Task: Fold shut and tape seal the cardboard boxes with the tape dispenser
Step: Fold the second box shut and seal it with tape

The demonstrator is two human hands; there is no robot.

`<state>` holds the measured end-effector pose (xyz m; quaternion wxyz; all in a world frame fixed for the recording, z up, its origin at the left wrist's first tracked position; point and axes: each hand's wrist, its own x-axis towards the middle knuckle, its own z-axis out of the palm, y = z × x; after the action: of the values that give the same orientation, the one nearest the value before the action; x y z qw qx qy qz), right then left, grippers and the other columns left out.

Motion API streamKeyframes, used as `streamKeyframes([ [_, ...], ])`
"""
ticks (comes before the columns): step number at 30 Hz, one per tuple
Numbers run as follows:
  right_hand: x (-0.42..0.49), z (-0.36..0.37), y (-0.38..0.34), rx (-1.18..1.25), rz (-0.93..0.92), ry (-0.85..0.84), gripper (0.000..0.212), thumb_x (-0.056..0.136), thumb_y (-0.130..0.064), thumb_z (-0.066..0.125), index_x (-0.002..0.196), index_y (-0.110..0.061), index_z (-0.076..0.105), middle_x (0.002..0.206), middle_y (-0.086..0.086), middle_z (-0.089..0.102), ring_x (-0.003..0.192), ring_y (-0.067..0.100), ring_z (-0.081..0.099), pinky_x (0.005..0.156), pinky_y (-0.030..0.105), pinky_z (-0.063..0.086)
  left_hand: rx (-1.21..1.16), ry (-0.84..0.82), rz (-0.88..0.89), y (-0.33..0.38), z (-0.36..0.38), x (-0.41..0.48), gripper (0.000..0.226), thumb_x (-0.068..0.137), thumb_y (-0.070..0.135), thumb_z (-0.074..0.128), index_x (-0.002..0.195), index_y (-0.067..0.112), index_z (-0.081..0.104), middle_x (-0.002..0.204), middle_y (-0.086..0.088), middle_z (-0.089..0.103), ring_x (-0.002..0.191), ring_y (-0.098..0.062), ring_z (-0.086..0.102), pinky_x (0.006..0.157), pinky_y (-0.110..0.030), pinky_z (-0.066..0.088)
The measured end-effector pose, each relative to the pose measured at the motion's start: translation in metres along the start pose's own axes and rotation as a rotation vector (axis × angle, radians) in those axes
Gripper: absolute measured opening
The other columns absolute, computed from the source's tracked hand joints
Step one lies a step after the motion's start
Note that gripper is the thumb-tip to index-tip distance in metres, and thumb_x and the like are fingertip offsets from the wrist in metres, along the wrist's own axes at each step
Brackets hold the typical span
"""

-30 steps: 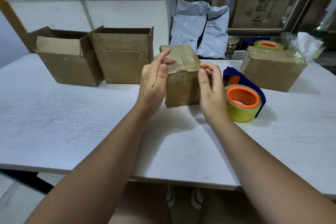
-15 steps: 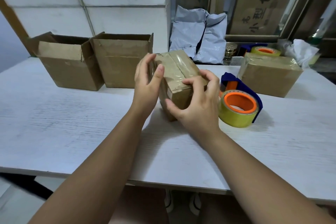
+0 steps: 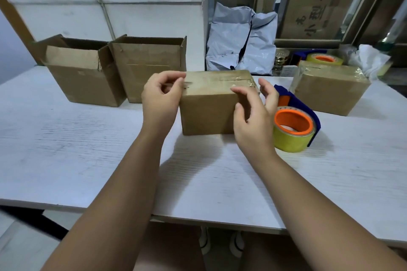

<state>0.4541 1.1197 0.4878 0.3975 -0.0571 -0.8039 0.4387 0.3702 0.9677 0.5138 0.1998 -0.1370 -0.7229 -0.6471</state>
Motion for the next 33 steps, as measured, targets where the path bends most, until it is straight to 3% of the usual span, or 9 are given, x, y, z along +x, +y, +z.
streamKeyframes([
  [2,0.001,0.002,0.004,-0.082,0.003,0.026,0.038,0.087,-0.003,0.054,0.116,-0.025,0.064,0.139,0.008,0.030,0.120,0.013,0.029,0.103,0.024,0.025,-0.045,-0.182,0.006,0.005,-0.004,0.000,0.018,0.088,0.011,0.063,0.098,0.023,0.070,0.112,-0.003,0.057,0.089,-0.003,0.055,0.082,-0.022,0.047],
  [5,0.002,0.004,0.004,-0.146,-0.024,0.060,0.041,0.087,-0.002,0.056,0.121,-0.025,0.063,0.134,0.011,0.029,0.105,0.019,0.035,0.100,0.010,0.021,-0.057,-0.421,-0.051,0.007,-0.010,0.001,0.027,0.077,0.031,0.069,0.104,0.038,0.068,0.137,0.013,0.038,0.129,0.003,0.037,0.107,-0.034,0.038],
  [8,0.002,0.002,0.002,-0.102,-0.007,0.002,0.041,0.090,-0.007,0.056,0.129,-0.022,0.058,0.138,0.009,0.026,0.103,0.014,0.042,0.099,0.010,0.028,-0.031,-0.502,-0.072,0.008,-0.011,-0.002,0.044,0.065,0.049,0.070,0.108,0.044,0.065,0.143,0.015,0.031,0.135,0.003,0.028,0.111,-0.030,0.032],
  [13,0.002,0.003,0.001,0.047,0.014,-0.091,0.041,0.094,-0.028,0.047,0.134,-0.022,0.052,0.136,0.003,0.041,0.125,0.012,0.045,0.106,0.041,0.041,0.118,-0.405,0.094,0.007,-0.002,-0.008,0.037,0.071,0.044,0.069,0.107,0.035,0.064,0.124,0.003,0.049,0.109,0.015,0.045,0.090,-0.005,0.035],
  [17,0.003,0.001,0.001,0.073,0.001,-0.039,0.039,0.094,-0.032,0.043,0.126,-0.017,0.059,0.132,0.004,0.049,0.126,0.011,0.044,0.106,0.039,0.039,0.178,-0.332,0.221,0.003,0.007,-0.013,0.034,0.071,0.053,0.064,0.101,0.036,0.065,0.113,0.006,0.048,0.109,0.008,0.046,0.095,-0.009,0.035],
  [22,0.019,-0.019,-0.008,0.098,-0.099,0.022,0.032,0.092,-0.009,0.045,0.120,-0.013,0.060,0.117,0.001,0.052,0.110,0.013,0.055,0.095,0.027,0.048,0.285,-0.177,0.337,0.003,0.022,-0.022,0.048,0.069,0.051,0.071,0.097,0.012,0.069,0.101,0.003,0.048,0.094,0.002,0.049,0.089,-0.006,0.035],
  [25,0.034,-0.044,-0.006,-0.074,-0.053,0.056,0.034,0.087,-0.003,0.044,0.110,-0.018,0.064,0.109,-0.004,0.052,0.104,0.015,0.055,0.086,0.026,0.047,0.289,-0.196,0.346,0.005,0.029,-0.026,0.041,0.076,0.038,0.069,0.102,0.007,0.067,0.103,0.001,0.046,0.093,0.007,0.046,0.088,-0.006,0.034],
  [29,0.052,-0.081,0.012,-0.489,0.263,-0.096,0.045,0.084,-0.009,0.050,0.124,-0.028,0.055,0.129,0.007,0.046,0.124,0.030,0.037,0.099,0.032,0.033,0.324,-0.271,0.423,0.004,0.037,-0.032,0.033,0.089,0.028,0.058,0.116,0.011,0.064,0.113,0.003,0.050,0.105,-0.012,0.049,0.094,-0.031,0.043],
  [33,0.063,-0.103,0.027,-0.686,0.448,-0.298,0.067,0.080,-0.021,0.058,0.142,-0.032,0.035,0.133,0.013,0.051,0.121,0.036,0.045,0.096,0.037,0.038,0.442,-0.186,0.477,-0.001,0.044,-0.033,0.028,0.094,0.020,0.051,0.118,0.013,0.065,0.124,-0.005,0.059,0.108,-0.026,0.047,0.097,-0.018,0.026],
])
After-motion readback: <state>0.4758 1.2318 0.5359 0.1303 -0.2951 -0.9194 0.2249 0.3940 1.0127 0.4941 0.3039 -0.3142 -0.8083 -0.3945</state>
